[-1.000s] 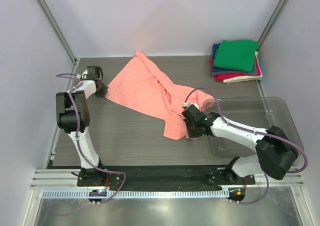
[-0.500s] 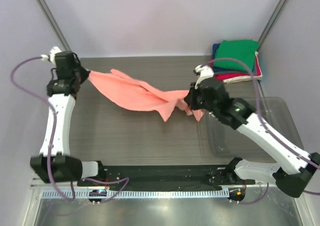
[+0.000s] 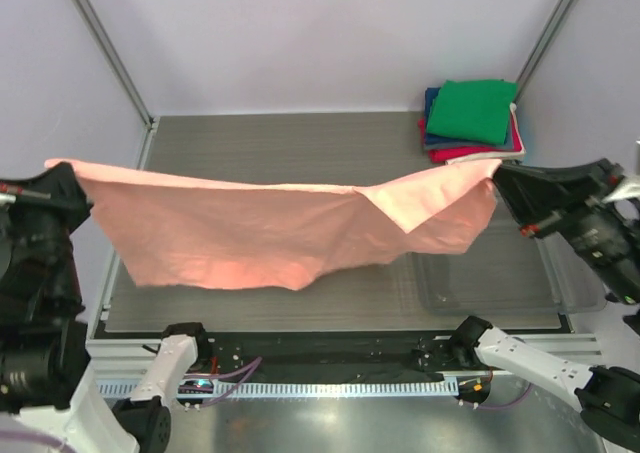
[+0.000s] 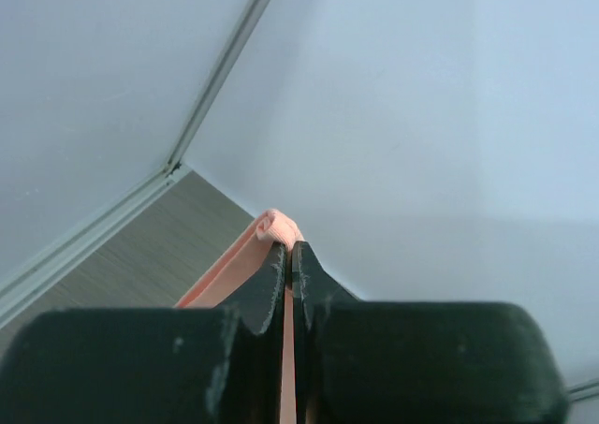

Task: Fold and stack the t-shirts
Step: Flatten the tshirt out

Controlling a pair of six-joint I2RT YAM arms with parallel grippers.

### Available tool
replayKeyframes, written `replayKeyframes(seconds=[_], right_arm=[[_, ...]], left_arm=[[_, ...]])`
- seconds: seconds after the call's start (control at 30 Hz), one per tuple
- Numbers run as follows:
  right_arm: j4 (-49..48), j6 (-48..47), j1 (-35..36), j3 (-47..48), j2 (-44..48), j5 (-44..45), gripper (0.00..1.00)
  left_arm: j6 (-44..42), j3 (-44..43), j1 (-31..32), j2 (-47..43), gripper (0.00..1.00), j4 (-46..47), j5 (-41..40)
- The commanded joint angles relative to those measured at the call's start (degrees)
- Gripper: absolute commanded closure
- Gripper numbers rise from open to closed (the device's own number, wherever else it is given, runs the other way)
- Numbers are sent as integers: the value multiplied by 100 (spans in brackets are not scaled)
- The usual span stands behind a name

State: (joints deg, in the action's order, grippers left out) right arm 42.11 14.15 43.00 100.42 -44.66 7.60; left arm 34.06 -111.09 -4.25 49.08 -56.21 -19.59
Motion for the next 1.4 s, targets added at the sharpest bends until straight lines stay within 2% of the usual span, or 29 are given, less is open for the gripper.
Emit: replayKeyframes(seconds=[0.0, 0.2, 0.3, 0.4, 0.43, 0.47, 0.5, 0.53, 0.57, 0.63, 0.67, 0.7, 0.73, 0.77, 0.8, 0.83, 0.87, 0.97, 1.03, 1.07, 1.1, 1.2, 1.23, 1.37], right_arm=[[-176, -378, -3, 127, 106, -452, 99], [-238, -843, -3, 793, -313, 241, 99], [-229, -1361, -3, 1119, -1095, 881, 99], [-343, -1958, -11, 1077, -2026, 1453, 99], [-439, -2117, -20, 1006, -2316, 1769, 99], [-666, -2327, -98, 945, -2858, 1789, 99], [-747, -2277, -673, 935, -3229, 1580, 99], [-809, -2155, -1001, 988, -3563, 874, 99], [-1009, -1997, -1335, 1040, -4359, 614, 99], [-1135, -1645, -1976, 1556, -5285, 358, 99], [-882, -1583, -2102, 2012, -5942, 278, 96], [-506, -1530, -2181, 3522, -7201, 147, 82], [238, -1425, -2287, 4389, -7901, 120, 57], [376, -1250, -2322, 5016, -8326, 41, 19], [360, -1135, -2358, 5257, -8591, -21, 9], [307, -1012, -2358, 5181, -8585, -39, 1], [133, -933, -2358, 4989, -8516, -126, 0], [-597, -695, -2349, 3506, -7779, -346, 0], [-1036, -484, -2349, 2198, -7278, -618, 0], [-1151, -414, -2349, 2192, -7145, -680, 0], [-1274, -309, -2349, 1688, -7039, -1046, 0], [-1609, 122, -2358, 991, -6793, -1644, 2], [-1696, 210, -2349, 866, -6766, -1778, 3], [-1917, 535, -2253, 225, -6757, -1920, 5]], left_arm=[[-339, -88, -14, -276, 100, -155, -360], [-594, -264, 135, -93, 100, -75, -563], [-664, -379, 161, 355, 100, -101, -528], [-743, -168, 153, 760, 100, -57, -414], [-769, 24, 161, 1161, 100, -66, -379], [-813, 113, 153, 1400, 100, -101, -352], [-840, 227, 153, 1690, 100, -136, -343], [-875, 541, 57, 2180, 100, -75, -239], [-866, 710, -31, 2498, 100, 4, -107], [-709, 1026, -364, 3104, 100, 337, 348], [-656, 993, -470, 3917, 100, 382, 560], [-568, 906, -602, 4317, 100, 330, 762], [-524, 591, -769, 4764, 80, 242, 1208], [-515, 379, -796, 5404, 66, 111, 1325], [-541, 186, -797, 5680, 57, -160, 1370], [-559, -25, -797, 5813, 52, -224, 1423], [-611, 34, -779, 5823, 46, -76, 1432], [-682, 736, -726, 5280, 38, 319, 1274], [-796, 1088, -717, 4849, 37, 409, 1257], [-813, 1211, -717, 4717, 37, 409, 1256], [-788, 1352, -700, 4586, 37, 400, 1256], [-621, 2045, -482, 3936, 37, 531, 1213], [-559, 2526, -411, 3629, 36, 636, 1186], [-164, 3549, -261, 3371, 36, 1242, 1186]])
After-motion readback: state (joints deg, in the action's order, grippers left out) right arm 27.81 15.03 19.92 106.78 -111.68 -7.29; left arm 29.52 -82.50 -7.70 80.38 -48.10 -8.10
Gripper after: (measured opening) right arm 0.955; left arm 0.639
